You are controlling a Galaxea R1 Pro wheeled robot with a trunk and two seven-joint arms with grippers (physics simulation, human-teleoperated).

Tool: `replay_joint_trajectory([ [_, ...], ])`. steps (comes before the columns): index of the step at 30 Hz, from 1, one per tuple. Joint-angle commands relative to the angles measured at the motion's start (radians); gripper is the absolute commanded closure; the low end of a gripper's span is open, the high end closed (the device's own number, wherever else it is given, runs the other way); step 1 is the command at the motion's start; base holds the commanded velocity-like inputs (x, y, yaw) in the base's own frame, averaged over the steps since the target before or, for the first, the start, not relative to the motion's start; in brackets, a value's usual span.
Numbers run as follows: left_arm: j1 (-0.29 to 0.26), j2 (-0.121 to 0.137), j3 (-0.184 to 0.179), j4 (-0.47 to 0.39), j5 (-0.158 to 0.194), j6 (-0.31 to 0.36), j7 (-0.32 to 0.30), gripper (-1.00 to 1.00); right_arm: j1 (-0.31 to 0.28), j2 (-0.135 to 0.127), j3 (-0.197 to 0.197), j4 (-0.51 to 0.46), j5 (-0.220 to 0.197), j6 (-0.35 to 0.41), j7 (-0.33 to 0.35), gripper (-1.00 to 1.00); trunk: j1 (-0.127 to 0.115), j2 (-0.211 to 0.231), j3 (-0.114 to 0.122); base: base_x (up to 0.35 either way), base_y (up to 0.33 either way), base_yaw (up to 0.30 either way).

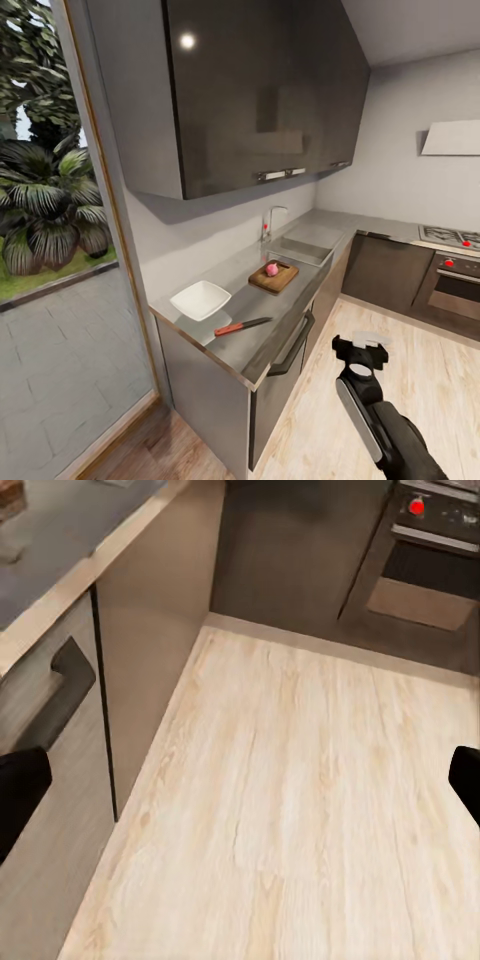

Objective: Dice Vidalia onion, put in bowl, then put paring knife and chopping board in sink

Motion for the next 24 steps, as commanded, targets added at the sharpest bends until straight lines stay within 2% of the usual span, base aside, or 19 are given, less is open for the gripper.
replay_joint_trajectory([
  [1,0.0,0.0,-0.005,0.005,0.011,-0.002,-0.002,-1.0,-0.04,0.01,0.003,-0.002,-0.007,0.039,-0.011,-1.0,0.0,-0.001,0.0,0.0,0.007,0.0],
  [5,0.0,-0.004,-0.003,0.014,0.01,-0.002,-0.002,-1.0,-0.146,0.086,0.003,-0.004,-0.005,0.13,-0.029,-1.0,0.0,-0.001,0.0,0.0,0.09,0.0],
  [7,0.0,-0.004,-0.003,0.015,0.01,-0.002,-0.002,-1.0,-0.157,0.103,0.003,-0.004,-0.006,0.138,-0.043,-1.0,0.0,-0.001,0.0,0.0,0.181,0.0],
  [9,0.0,-0.005,-0.003,0.015,0.01,-0.002,-0.002,-1.0,-0.17,0.136,0.003,-0.005,-0.007,0.146,-0.074,-1.0,0.0,-0.001,0.0,0.0,0.232,0.0],
  [12,0.0,-0.005,-0.003,0.016,0.01,-0.002,-0.002,-1.0,-0.174,0.163,0.004,-0.005,-0.007,0.149,-0.092,-1.0,0.0,-0.001,0.0,0.0,0.26,0.0],
  [14,0.0,-0.005,-0.003,0.016,0.01,-0.002,-0.002,-1.0,-0.177,0.19,0.005,-0.005,-0.007,0.151,-0.103,-1.0,0.0,-0.001,0.0,0.0,0.278,0.0],
  [18,0.0,-0.005,-0.003,0.016,0.01,-0.002,-0.002,-1.0,-0.178,0.207,0.007,-0.003,-0.008,0.149,-0.111,-1.0,0.0,-0.001,0.0,0.025,0.285,0.0],
  [24,0.0,-0.006,-0.003,0.016,0.01,-0.002,-0.002,-1.0,-0.178,0.211,0.009,0.002,-0.007,0.145,-0.113,-1.0,0.0,-0.001,0.0,0.129,0.27,0.0],
])
